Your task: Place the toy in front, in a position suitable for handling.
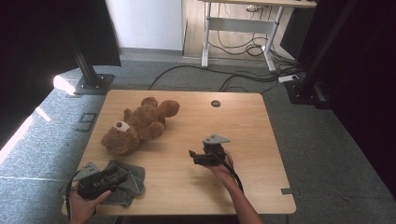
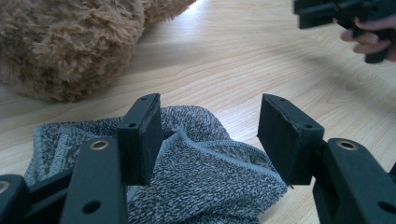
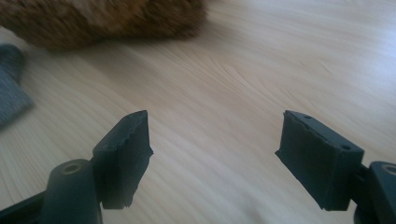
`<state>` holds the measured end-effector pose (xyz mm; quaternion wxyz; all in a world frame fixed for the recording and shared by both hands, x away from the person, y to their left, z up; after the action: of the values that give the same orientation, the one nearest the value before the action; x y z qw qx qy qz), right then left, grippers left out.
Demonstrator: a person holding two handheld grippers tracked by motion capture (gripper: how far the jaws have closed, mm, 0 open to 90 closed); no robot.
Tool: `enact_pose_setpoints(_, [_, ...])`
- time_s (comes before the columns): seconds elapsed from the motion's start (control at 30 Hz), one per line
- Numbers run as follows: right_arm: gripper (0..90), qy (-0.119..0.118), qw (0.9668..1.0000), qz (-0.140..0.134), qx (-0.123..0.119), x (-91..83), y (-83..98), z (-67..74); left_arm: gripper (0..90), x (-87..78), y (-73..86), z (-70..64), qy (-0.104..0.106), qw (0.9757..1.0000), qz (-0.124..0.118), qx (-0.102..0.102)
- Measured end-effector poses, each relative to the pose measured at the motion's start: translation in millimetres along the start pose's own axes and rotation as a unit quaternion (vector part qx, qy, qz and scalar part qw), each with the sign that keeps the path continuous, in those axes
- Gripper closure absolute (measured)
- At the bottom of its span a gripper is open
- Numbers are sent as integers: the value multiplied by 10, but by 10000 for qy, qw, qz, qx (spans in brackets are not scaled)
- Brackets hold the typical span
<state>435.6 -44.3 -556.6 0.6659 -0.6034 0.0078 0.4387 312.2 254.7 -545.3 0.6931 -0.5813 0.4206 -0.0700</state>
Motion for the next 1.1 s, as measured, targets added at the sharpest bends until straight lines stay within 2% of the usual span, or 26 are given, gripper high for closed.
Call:
enact_pose_setpoints(0.07, [244, -221, 9997, 19, -53, 126, -116, 134, 396, 2, -2, -14, 9, 10000, 7, 22])
enact_pose_setpoints(0.27, [244, -605, 9981, 34, -145, 403, -366, 428, 395, 20, 8, -32, 10, 10000, 35, 46])
enact_pose_setpoints(0.3, [244, -718, 9973, 51, -176, 491, -441, 513, 395, 22, 13, -31, 3, 10000, 42, 35])
enact_pose_setpoints(0.33, [244, -718, 9973, 51, -176, 491, -441, 513, 395, 22, 13, -31, 3, 10000, 42, 35])
enact_pose_setpoints(0.37, [245, -801, 9966, 74, -198, 575, -506, 586, 392, 22, 14, -31, -2, 10000, 42, 32])
enact_pose_setpoints(0.4, [245, -801, 9966, 74, -198, 575, -506, 586, 392, 22, 17, -31, -6, 10000, 43, 35])
enact_pose_setpoints(0.43, [246, -892, 9958, 83, -179, 663, -567, 650, 392, 22, 20, -33, -1, 10000, 50, 35])
enact_pose_setpoints(0.47, [246, -892, 9958, 83, -179, 663, -567, 650, 392, 22, 26, -31, 1, 10000, 63, 51])
enact_pose_setpoints(0.6, [251, -1072, 9941, 75, -164, 839, -679, 785, 392, 21, 41, -12, -20, 10000, 75, 41])
enact_pose_setpoints(0.7, [252, -1119, 9934, 133, -224, 981, -737, 892, 393, 9, 47, 7, -39, 10000, 69, 32])
enact_pose_setpoints(0.83, [263, -1184, 9926, 162, -231, 1087, -782, 975, 392, -8, 55, 17, -54, 10000, 62, 13])
enact_pose_setpoints(0.93, [345, -1160, 9926, 236, -275, 1183, -807, 1039, 392, -17, 60, 20, -57, 10000, 59, 14])
enact_pose_setpoints(1.0, [454, -1049, 9936, 220, -360, 1233, -815, 1052, 392, -23, 64, 26, -66, 10000, 59, 4])
enact_pose_setpoints(1.03, [575, -1005, 9940, 183, -378, 1260, -822, 1045, 392, -26, 66, 29, -70, 10000, 55, 0])
enact_pose_setpoints(1.07, [575, -1005, 9940, 183, -378, 1260, -822, 1045, 392, -31, 70, 35, -73, 10000, 59, -5])
enact_pose_setpoints(1.1, [615, -1098, 9932, 200, -330, 1266, -823, 1043, 392, -32, 73, 40, -84, 9999, 58, -10])
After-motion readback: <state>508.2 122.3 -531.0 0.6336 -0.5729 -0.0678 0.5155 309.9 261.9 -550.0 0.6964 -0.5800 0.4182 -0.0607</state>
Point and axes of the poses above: each handheld gripper's, and its own axes: x roughly forward along the jaws, y roughly out of its underside, z roughly to its left, the point moved 9 cm from there along x, roughly forward along the jaws, and after that the axes turned 13 degrees about x, right-handed, at the moved point
